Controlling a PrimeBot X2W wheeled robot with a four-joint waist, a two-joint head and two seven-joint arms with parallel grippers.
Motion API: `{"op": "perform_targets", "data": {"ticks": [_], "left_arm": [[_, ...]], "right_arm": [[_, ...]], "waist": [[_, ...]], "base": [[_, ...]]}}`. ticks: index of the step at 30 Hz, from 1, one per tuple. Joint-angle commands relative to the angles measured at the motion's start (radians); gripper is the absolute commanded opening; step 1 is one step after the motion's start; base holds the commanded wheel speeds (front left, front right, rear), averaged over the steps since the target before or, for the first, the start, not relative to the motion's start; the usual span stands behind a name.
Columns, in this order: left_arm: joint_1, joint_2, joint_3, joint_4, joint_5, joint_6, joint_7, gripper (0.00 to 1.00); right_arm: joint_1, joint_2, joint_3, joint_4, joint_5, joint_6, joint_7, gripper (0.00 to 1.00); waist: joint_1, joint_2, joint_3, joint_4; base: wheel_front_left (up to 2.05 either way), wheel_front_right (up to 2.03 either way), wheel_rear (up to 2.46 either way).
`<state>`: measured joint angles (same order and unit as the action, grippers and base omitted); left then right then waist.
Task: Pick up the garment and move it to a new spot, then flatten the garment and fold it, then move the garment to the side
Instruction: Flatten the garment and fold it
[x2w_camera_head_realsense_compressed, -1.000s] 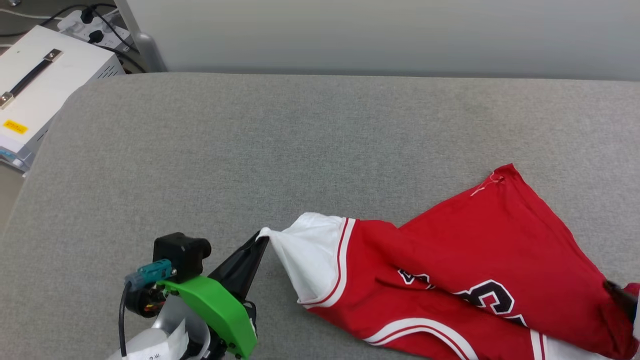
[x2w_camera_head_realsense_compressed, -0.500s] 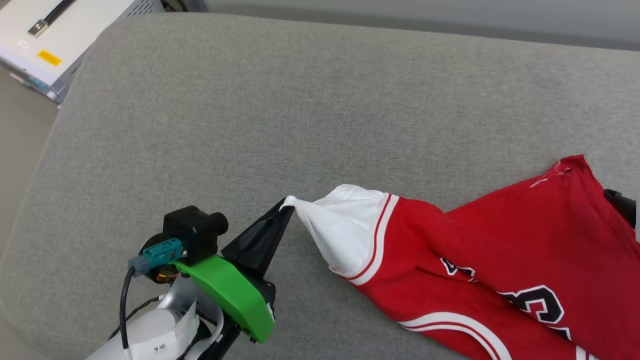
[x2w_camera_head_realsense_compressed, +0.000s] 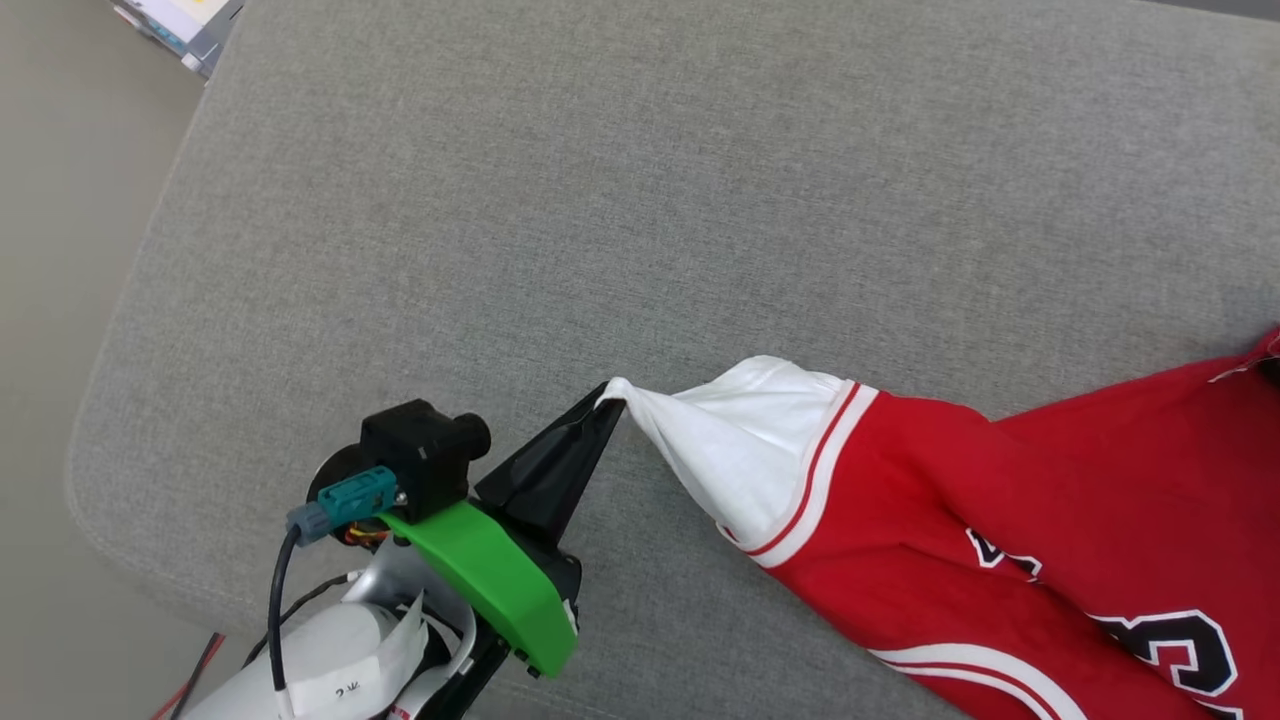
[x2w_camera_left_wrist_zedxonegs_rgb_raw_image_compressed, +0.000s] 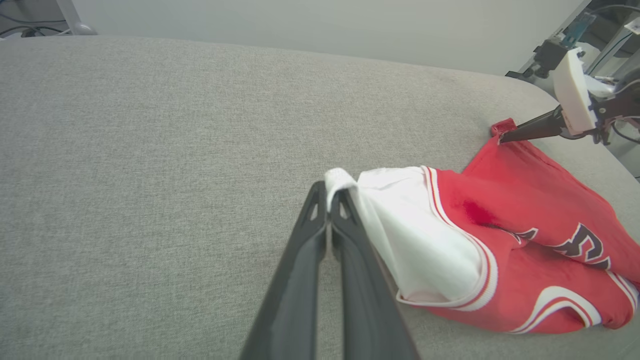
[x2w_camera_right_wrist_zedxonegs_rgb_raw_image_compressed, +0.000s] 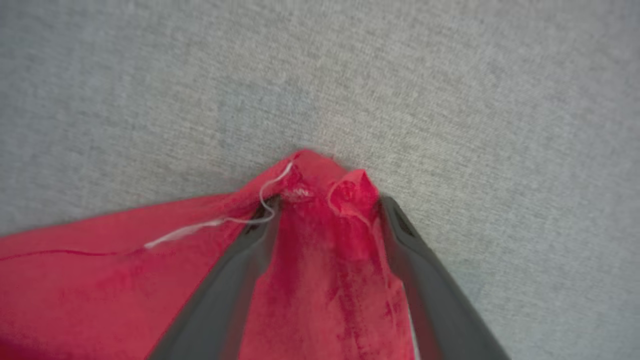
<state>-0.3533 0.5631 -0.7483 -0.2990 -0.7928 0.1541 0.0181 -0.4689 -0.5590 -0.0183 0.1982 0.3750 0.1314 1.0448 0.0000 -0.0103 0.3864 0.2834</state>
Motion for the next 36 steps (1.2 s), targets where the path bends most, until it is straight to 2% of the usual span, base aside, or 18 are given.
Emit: {"op": "perform_targets", "data": {"ticks": [1,3,4,6,13,23,31,36], "left_arm": [[-0.024,-0.004,0.001,0.004,0.004,-0.003,-0.008,0.00],[-0.024,-0.004,0.002,0.007,0.004,-0.004,-0.010,0.00],[-0.024,-0.003,0.003,0.008,0.003,-0.004,-0.012,0.00],[-0.026,-0.004,0.003,0.011,0.003,-0.005,-0.013,0.00],[-0.027,-0.003,0.005,0.026,-0.001,-0.005,-0.016,0.00],[-0.004,0.025,0.017,0.035,-0.012,0.010,-0.013,0.00],[0.012,0.063,0.054,0.015,-0.016,0.041,-0.022,0.00],[0.009,0.068,0.106,-0.005,-0.015,0.080,-0.059,0.00]], "right_arm": [[0.002,0.005,0.019,0.026,-0.002,-0.001,0.009,1.00],[0.007,-0.001,0.036,0.038,0.001,-0.001,0.005,1.00],[0.009,-0.002,0.045,0.046,0.005,-0.001,0.005,0.46],[0.013,-0.004,0.056,0.061,0.009,-0.001,0.011,0.00],[-0.012,0.011,0.044,0.088,0.008,-0.001,-0.062,0.00],[-0.047,0.023,0.024,0.141,0.033,-0.001,-0.234,0.00],[-0.068,0.007,0.043,0.128,0.105,-0.001,-0.370,0.00],[-0.068,0.002,0.051,0.052,0.114,-0.001,-0.413,0.00]], "waist": [[0.0000,0.0103,0.017,0.019],[0.0000,0.0103,0.018,0.019],[0.0000,0.0103,0.019,0.019],[0.0000,0.0103,0.019,0.017],[0.0000,0.0103,0.000,0.003],[0.0000,0.0103,-0.111,-0.052],[0.0000,0.0103,-0.228,-0.122],[0.0000,0.0103,-0.290,-0.176]], "base": [[0.00,0.00,0.00],[0.00,0.00,0.00],[0.00,0.00,0.00],[0.00,0.00,0.00],[0.00,0.00,0.00],[0.00,0.00,0.00],[0.00,0.00,0.00],[0.00,0.00,0.00]]}}
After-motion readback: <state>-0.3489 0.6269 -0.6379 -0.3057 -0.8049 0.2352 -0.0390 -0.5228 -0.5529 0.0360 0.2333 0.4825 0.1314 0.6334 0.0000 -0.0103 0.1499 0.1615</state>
